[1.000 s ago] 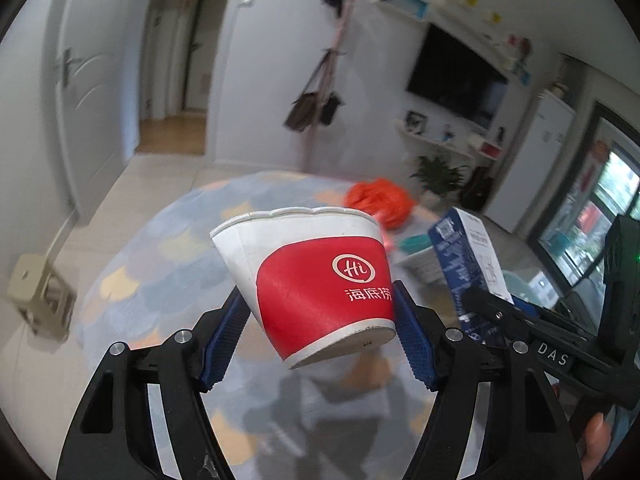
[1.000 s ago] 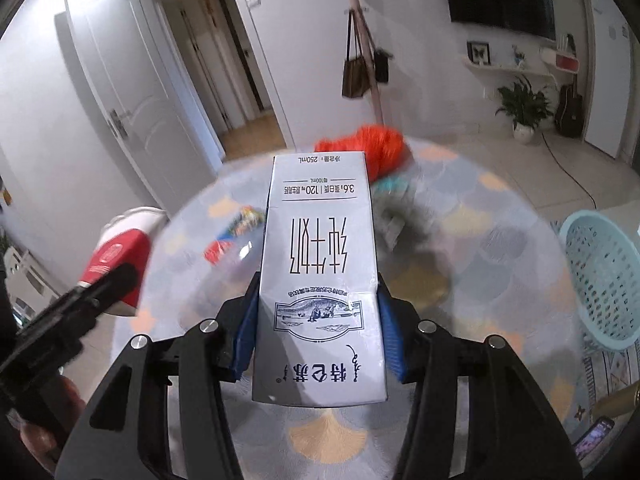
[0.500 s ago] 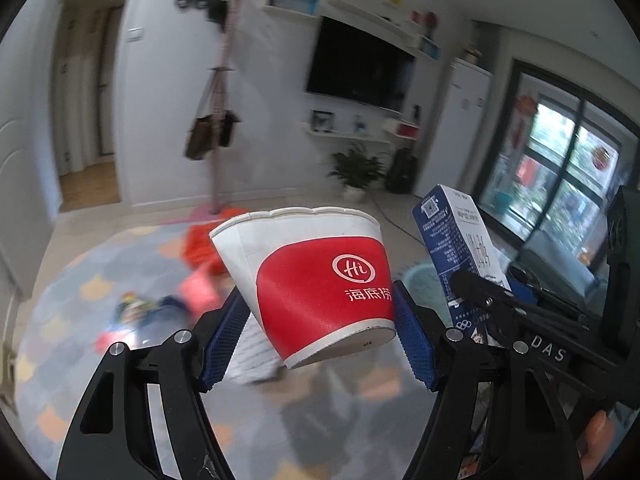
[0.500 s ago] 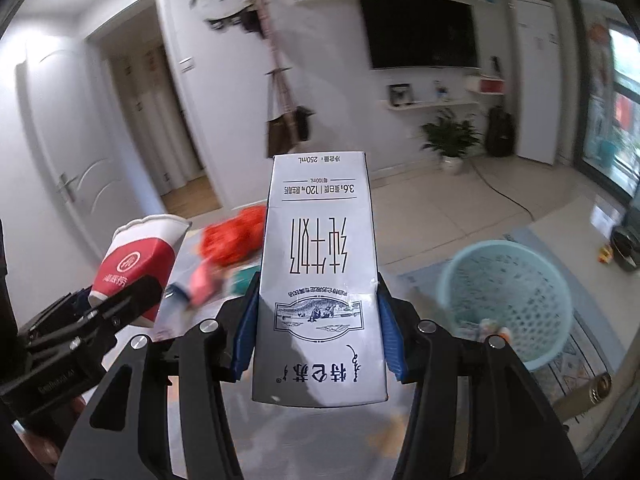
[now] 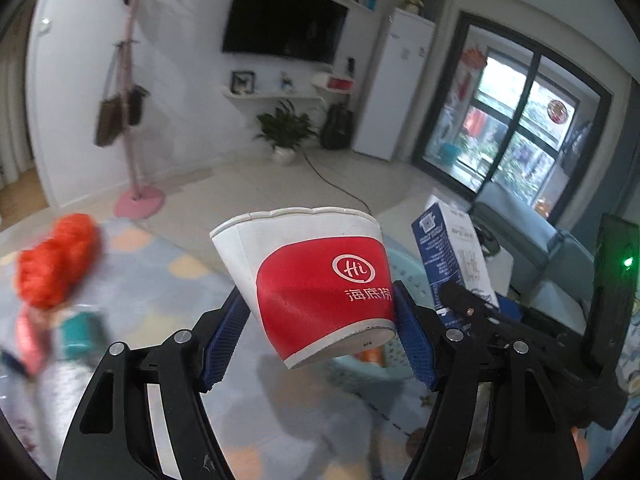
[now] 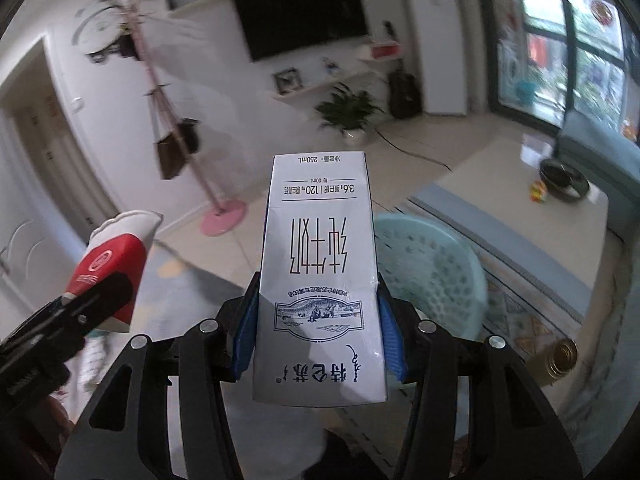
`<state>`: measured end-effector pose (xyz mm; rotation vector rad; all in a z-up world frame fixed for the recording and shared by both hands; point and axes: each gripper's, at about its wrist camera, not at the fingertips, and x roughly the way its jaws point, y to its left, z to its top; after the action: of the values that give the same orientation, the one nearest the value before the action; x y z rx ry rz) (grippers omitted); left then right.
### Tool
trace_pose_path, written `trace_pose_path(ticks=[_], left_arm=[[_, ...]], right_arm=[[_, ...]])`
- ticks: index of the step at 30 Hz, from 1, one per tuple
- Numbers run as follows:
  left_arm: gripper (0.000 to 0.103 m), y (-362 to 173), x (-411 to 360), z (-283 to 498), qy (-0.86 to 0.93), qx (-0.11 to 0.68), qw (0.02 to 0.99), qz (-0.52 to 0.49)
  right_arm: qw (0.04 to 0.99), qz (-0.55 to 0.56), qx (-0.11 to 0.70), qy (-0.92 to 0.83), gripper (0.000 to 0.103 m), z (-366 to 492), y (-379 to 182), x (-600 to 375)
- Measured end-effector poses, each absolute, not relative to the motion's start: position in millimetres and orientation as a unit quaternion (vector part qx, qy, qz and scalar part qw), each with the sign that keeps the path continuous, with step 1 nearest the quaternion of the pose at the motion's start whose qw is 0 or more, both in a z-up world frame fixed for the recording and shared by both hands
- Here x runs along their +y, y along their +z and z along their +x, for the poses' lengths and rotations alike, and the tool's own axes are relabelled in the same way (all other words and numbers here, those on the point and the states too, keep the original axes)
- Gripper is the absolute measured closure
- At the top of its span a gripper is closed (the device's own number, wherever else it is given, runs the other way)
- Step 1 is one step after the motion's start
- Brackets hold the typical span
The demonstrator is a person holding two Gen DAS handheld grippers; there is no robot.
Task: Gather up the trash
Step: 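Carry both items over the blue basket and open both tools to drop them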
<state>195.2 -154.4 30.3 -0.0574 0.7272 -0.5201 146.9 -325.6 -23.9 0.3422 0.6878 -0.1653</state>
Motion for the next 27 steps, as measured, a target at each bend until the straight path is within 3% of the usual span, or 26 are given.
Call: trace_pose_path(ticks=[12,18,27], left_arm=[[0.03,-23.3,-223.9,247.1,-0.277,0.411,0.869,0.008],[0.025,-24.9,-219.1,245.5,-0.28,0.41,0.868,-0.002],[0.025,-11.7,-189.0,221.2,-0.273,0.397,0.876,-0.02]], right_arm=[[0.883,0.208,0.399,-0.128,0.054,176.9,-93.4,-380.7],[0.883,0.222,0.394,-0.129,0.05,177.3,-95.4,-389.1],[0.894,0.209,0.38,-0.111,0.05,162.7,-73.9,-370.6]])
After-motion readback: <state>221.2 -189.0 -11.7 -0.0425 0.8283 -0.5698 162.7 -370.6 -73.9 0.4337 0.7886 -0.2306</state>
